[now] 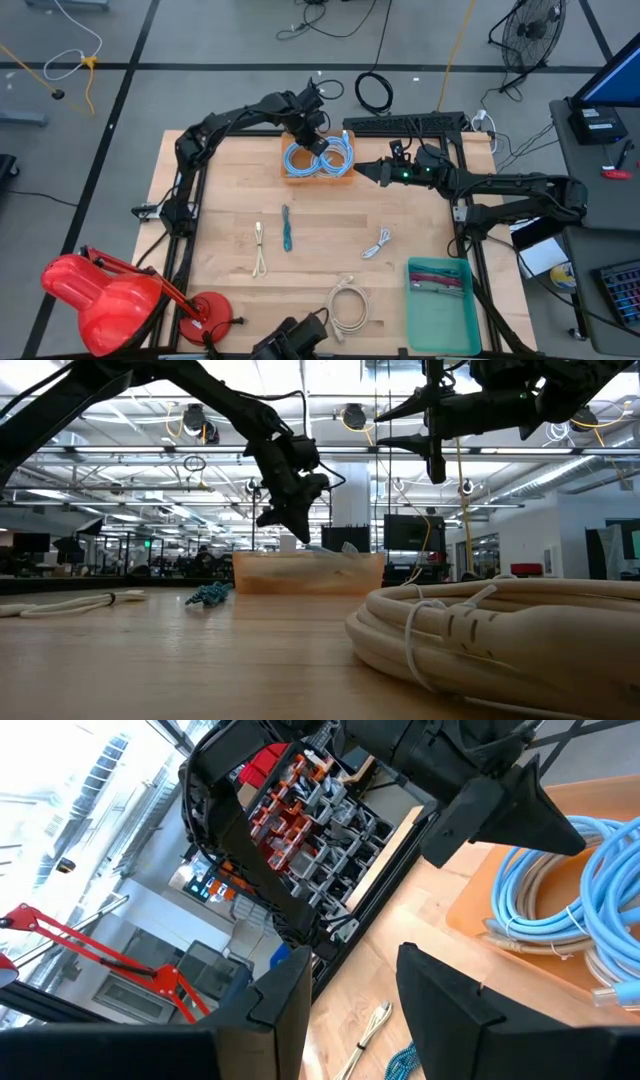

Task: Pick & Place USB Port
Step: Put the large blue charger cable into the orange bin

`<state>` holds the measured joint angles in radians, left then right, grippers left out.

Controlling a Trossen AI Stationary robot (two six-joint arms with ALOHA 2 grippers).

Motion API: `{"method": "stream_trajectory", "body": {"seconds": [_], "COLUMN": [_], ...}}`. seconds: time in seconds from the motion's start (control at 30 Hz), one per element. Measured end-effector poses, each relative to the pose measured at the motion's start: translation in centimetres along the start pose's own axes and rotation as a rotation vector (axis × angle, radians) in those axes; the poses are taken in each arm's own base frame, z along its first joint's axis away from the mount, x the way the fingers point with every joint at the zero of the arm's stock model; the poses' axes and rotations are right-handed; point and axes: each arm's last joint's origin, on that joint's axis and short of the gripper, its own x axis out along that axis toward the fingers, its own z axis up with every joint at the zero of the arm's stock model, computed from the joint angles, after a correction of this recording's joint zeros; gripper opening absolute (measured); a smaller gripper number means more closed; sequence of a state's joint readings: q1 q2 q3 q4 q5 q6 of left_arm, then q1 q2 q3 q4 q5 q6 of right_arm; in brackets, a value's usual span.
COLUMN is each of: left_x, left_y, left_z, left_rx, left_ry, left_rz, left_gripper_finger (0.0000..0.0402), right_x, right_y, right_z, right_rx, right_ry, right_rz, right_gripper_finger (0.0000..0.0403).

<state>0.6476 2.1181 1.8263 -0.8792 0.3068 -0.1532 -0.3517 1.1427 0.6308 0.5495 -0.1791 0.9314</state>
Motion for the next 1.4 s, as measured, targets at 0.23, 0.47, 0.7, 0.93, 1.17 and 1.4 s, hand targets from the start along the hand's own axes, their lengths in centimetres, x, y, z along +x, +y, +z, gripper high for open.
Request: {"method": "stream_trajectory", "body": {"seconds": [0.23, 0.47, 0.7, 0.93, 1.17, 1.4], "left_x": [0.1, 0.7, 2.0, 2.6, 3.4, 4.5], "left_y": [-0.4, -0.9, -0.9, -1.1, -1.0, -1.2], "left_z": [0.0, -0.1, -0.3, -0.2, -0.1, -0.2], "left_rx": [0.004, 0.020, 0.023, 0.042, 0.043, 0.041], "left_ry": [-0.003, 0.006, 0.037, 0.024, 0.028, 0.038], "left_rz": [-0.017, -0.022, -0.021, -0.021, -0.034, -0.049], "left_gripper_finger": [0.0000, 0.0000, 0.0000, 0.0000, 0.0000, 0.0000], "right_x": [0.0, 0.0, 0.0, 0.0, 0.0, 0.0], "right_y": [0.0, 0.0, 0.0, 0.0, 0.0, 0.0], "right_z": [0.0, 0.0, 0.0, 0.0, 0.0, 0.0], "right_rx": [0.000, 0.000, 0.000, 0.000, 0.000, -0.004], "right_ry": [0.000, 0.001, 0.001, 0.004, 0.005, 0.005], "right_rz": [0.000, 0.000, 0.001, 0.003, 0.003, 0.003], "right_gripper_finger": [0.0141, 0.0141, 0.0141, 0.0141, 0.0141, 0.0141]}}
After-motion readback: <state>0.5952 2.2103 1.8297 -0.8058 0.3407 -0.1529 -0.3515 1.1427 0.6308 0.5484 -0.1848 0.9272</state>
